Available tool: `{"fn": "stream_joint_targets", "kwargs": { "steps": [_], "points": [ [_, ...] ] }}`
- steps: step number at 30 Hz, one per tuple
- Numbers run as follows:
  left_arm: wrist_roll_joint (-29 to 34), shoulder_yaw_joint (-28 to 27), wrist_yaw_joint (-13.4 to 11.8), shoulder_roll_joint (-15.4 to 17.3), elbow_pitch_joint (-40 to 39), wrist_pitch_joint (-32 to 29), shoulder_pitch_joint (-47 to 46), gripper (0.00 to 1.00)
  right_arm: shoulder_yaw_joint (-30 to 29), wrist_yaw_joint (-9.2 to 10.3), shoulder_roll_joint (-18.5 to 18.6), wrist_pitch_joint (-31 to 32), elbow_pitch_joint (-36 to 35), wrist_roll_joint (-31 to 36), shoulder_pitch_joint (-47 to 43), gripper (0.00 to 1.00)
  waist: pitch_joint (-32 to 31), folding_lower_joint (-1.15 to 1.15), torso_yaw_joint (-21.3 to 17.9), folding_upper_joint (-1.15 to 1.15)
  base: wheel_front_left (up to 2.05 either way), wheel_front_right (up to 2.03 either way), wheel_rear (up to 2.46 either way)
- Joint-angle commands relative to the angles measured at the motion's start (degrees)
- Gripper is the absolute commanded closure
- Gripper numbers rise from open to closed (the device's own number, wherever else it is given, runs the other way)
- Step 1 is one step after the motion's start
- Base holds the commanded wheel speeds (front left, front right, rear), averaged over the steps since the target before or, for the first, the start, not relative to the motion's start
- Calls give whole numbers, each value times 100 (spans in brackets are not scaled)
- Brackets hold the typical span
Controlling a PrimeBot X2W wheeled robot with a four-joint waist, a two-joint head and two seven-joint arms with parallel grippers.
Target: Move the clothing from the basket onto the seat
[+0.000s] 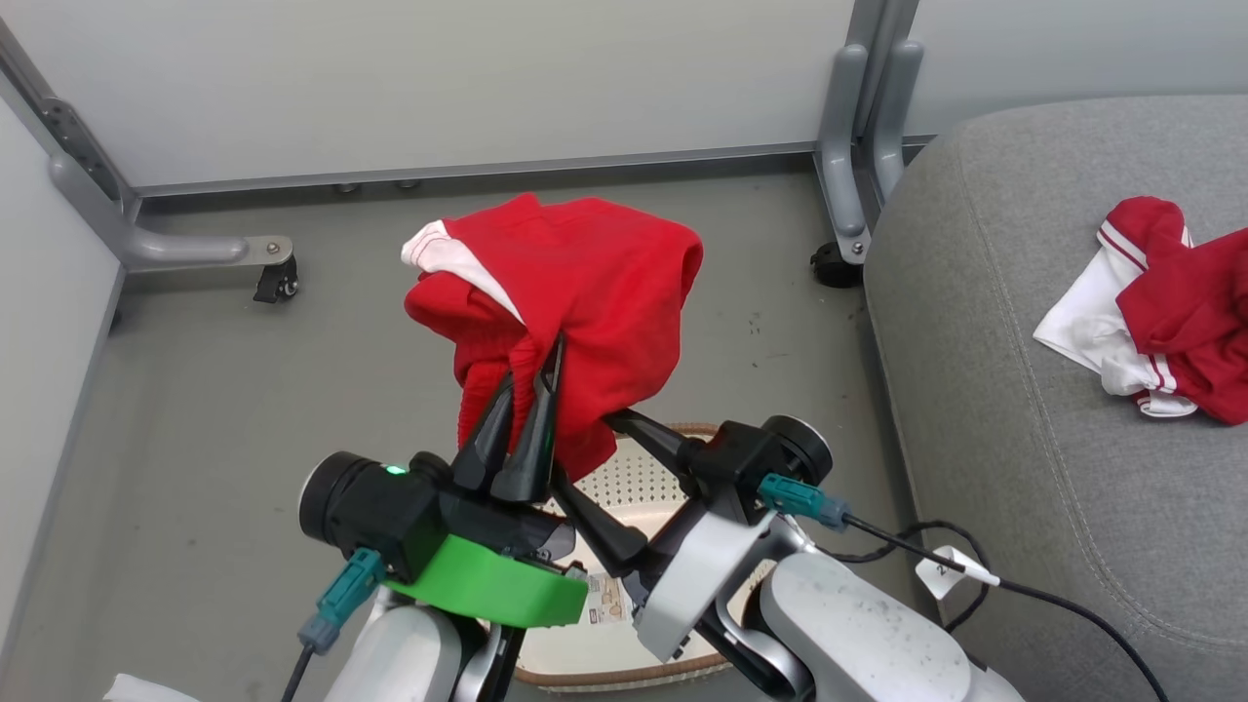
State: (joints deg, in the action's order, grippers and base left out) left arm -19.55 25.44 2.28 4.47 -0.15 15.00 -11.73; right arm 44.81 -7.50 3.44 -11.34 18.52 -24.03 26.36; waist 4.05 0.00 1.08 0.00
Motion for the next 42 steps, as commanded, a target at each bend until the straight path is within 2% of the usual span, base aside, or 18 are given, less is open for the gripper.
{"fn": "stream_joint_targets", "kwargs": {
  "steps": [1, 7, 8, 9, 10, 27, 28, 29, 30, 36, 42],
  "points": [
    [-18, 12, 22, -4, -1, -7, -38, 100, 50, 2, -16, -75, 82, -61, 135, 0, -6, 0, 8, 0, 0, 0, 0],
    [-42, 121, 29, -25, 26, -14, -55, 100, 264, 2, -46, -217, 392, -249, 481, 0, -7, 0, 28, 0, 0, 0, 0],
    [-42, 131, 27, -27, 32, -14, -64, 100, 295, 2, -50, -247, 429, -289, 530, 57, -8, 0, 33, 0, 0, 0, 0],
    [-50, 143, 29, -28, 38, -13, -67, 100, 332, 2, -51, -263, 462, -332, 572, 70, -10, 0, 36, 0, 0, 0, 0],
    [-60, 150, 29, -29, 45, -13, -68, 100, 364, 2, -53, -270, 467, -379, 592, 100, -15, 0, 40, 0, 0, 0, 0],
    [-138, 164, -25, 37, 148, -51, -83, 100, 550, 2, -53, -392, 653, -642, 789, 100, -11, 0, 6, 0, 0, 0, 0],
    [-138, 161, -40, 40, 149, -58, -89, 72, 544, 2, -53, -394, 663, -630, 792, 100, -9, 0, 4, 0, 0, 0, 0],
    [-116, 154, -79, 44, 153, -56, -98, 24, 534, 2, -53, -396, 676, -611, 795, 100, -5, 0, 3, 0, 0, 0, 0],
    [-76, 158, -96, 56, 156, -61, -107, 0, 523, 2, -52, -397, 691, -588, 799, 100, -4, 0, 2, 0, 0, 0, 0],
    [86, 179, -144, 182, 76, -50, -154, 0, 372, 2, -54, -389, 792, -448, 810, 100, 10, 0, 18, 0, 0, 0, 0],
    [178, 251, -69, 471, -49, -207, -48, 0, 149, 2, 12, -388, 934, -280, 785, 100, 40, 0, 62, 0, 0, 0, 0]
  ]
}}
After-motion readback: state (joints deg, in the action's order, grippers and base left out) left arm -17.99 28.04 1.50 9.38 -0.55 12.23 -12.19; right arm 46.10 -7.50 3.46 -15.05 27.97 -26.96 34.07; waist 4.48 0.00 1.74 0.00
